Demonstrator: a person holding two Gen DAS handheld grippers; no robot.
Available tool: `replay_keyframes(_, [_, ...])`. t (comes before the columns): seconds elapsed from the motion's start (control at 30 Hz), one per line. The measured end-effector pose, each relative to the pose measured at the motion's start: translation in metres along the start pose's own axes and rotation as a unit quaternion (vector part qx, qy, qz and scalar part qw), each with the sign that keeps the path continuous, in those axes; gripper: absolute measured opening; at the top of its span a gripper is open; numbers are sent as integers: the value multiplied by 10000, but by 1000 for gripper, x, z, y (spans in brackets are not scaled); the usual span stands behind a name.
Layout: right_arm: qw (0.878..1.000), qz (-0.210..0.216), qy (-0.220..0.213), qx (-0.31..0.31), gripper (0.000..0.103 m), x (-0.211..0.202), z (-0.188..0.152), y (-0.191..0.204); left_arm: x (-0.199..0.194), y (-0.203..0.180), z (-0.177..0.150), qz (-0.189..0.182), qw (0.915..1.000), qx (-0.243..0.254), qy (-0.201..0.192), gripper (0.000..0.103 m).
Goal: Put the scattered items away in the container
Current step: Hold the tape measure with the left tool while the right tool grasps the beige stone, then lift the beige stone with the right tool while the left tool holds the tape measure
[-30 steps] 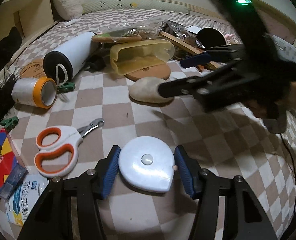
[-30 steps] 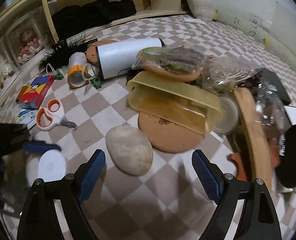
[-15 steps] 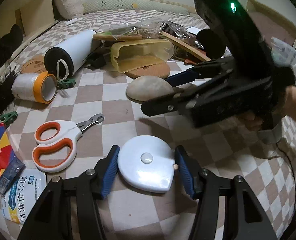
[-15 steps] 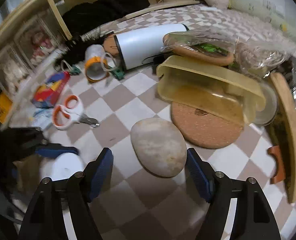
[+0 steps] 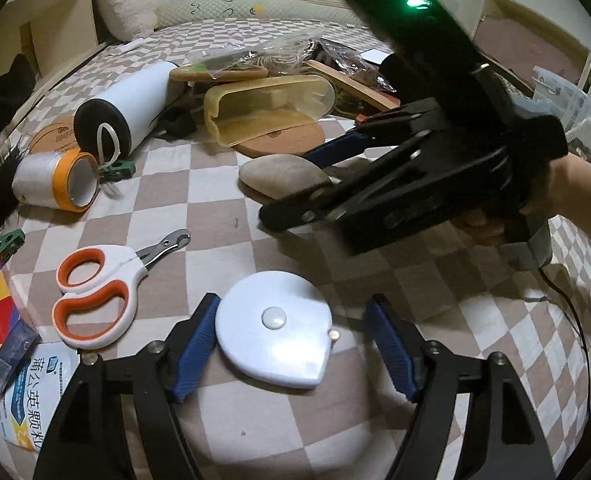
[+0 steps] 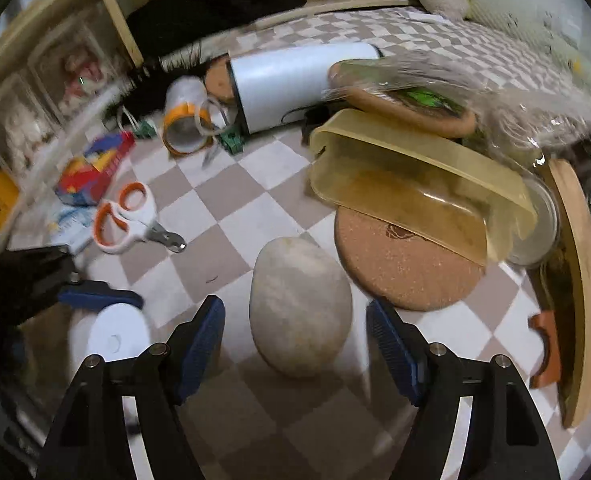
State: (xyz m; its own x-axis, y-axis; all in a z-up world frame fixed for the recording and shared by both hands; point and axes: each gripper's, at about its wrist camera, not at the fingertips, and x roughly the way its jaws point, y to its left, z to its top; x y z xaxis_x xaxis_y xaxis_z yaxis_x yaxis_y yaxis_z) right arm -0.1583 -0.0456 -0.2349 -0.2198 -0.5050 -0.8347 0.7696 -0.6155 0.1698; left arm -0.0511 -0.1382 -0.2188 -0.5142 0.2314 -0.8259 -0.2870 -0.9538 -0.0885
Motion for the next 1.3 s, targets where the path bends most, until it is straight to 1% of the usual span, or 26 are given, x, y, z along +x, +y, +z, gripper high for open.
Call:
replay_keyframes(0.07, [9999,-142,27,-43,74,3,1,5,0,2,0,-42,10000,-62,-5,75])
replay_keyframes(0.13, [9998,-178,21,63,65,2,1,3,-1,3,1,-86,9999,-127,-16,74])
replay_keyframes(0.17, [9997,-181,22,168,56,1,1,-1,-1,4,1,-93,9999,-145,-18,74])
replay_keyframes(0.23, [9990,-154,61,412,50,0,2,-6,-1,3,1,-58,9999,-148,-13,74])
replay_keyframes(0.3, [9986,-177,93,491,50,1,3,-5,0,0,2,24,9999,-122,-1,74])
replay_keyframes(0.43, [9986,-364,88,368,50,0,1,2,2,-4,4,211,9997,-72,41,74])
replay_keyframes(0.5, [9986,-321,121,410,50,-2,-2,1,2,-4,4,326,9994,-62,56,65])
replay_keyframes(0.53, [9986,-299,142,417,50,-4,-4,1,0,-1,4,337,9993,-123,44,57])
replay_keyframes(0.57, [9986,-277,164,424,50,-5,-6,0,-1,4,5,273,9993,-243,29,55])
replay_keyframes(0.63, [9986,-252,204,418,50,-9,-11,0,-4,12,5,78,9989,-461,20,55])
replay_keyframes(0.67, [9986,-243,223,412,50,-11,-15,1,-6,13,4,43,9987,-500,17,55])
replay_keyframes(0.77, [9986,-220,273,405,50,-17,-23,2,-7,5,2,96,9995,-290,43,55])
replay_keyframes(0.8, [9985,-207,295,408,50,-19,-26,3,-7,2,1,59,9997,-228,52,55])
replay_keyframes(0.97, [9981,-121,469,374,50,-32,-45,7,-12,-15,-7,-319,9994,84,107,55])
replay_keyframes(1.0, [9981,-112,507,338,50,-35,-49,8,-12,-20,-9,-325,9992,192,114,55])
replay_keyframes(1.1, [9982,-125,556,177,50,-40,-59,13,-12,-30,-14,-194,9988,446,101,55])
replay_keyframes(1.2, [9985,-170,526,42,50,-42,-65,16,-12,-35,-15,-39,9983,571,85,55])
replay_keyframes(1.3, [9986,-202,491,50,50,-41,-65,15,-12,-40,-16,108,9975,696,88,55])
